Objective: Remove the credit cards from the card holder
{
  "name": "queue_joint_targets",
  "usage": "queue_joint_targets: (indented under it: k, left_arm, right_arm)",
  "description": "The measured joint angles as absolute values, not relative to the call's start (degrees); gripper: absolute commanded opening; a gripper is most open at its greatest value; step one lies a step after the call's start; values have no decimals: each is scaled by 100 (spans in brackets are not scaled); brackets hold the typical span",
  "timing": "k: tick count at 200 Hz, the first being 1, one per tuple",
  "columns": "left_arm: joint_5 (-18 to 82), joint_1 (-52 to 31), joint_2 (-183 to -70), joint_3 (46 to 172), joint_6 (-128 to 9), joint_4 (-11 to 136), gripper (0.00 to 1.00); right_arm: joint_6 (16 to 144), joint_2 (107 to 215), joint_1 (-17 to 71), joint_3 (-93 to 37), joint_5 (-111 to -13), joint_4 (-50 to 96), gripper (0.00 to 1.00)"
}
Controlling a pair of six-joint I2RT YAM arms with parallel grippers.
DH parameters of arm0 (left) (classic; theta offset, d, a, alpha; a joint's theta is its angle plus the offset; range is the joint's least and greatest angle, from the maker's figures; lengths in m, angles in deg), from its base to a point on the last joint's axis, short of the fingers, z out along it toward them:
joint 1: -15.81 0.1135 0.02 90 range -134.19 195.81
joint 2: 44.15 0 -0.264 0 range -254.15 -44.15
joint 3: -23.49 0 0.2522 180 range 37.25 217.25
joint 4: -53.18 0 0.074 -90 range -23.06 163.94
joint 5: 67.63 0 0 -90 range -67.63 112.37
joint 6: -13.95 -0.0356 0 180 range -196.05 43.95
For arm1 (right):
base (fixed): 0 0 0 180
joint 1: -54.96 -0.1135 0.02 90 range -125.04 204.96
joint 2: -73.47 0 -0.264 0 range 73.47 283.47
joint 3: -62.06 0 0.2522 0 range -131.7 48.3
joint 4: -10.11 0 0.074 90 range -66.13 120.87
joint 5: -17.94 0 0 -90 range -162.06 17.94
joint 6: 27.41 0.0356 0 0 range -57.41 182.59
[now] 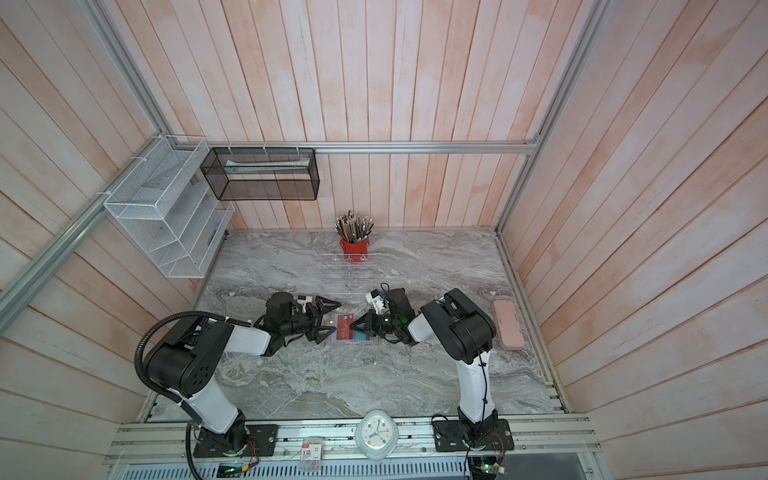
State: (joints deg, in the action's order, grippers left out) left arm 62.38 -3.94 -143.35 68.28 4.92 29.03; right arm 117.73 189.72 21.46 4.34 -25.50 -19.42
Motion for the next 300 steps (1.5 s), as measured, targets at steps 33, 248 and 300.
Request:
queue_joint_targets:
  k: [33, 248, 300]
  left_arm:
    - [6244, -394, -14344, 6832, 488, 2901, 100]
    - [6133, -516, -14189, 7129, 378, 3668, 100]
    - [6096, -538, -14130, 7142, 372, 3803, 100]
  right_arm:
    - [11777, 18972, 2174, 462, -2541, -1983, 2]
    - [11513, 18799, 2325, 379, -2410, -1406, 5]
    - [11753, 18987, 2312, 303, -2307, -1640, 5]
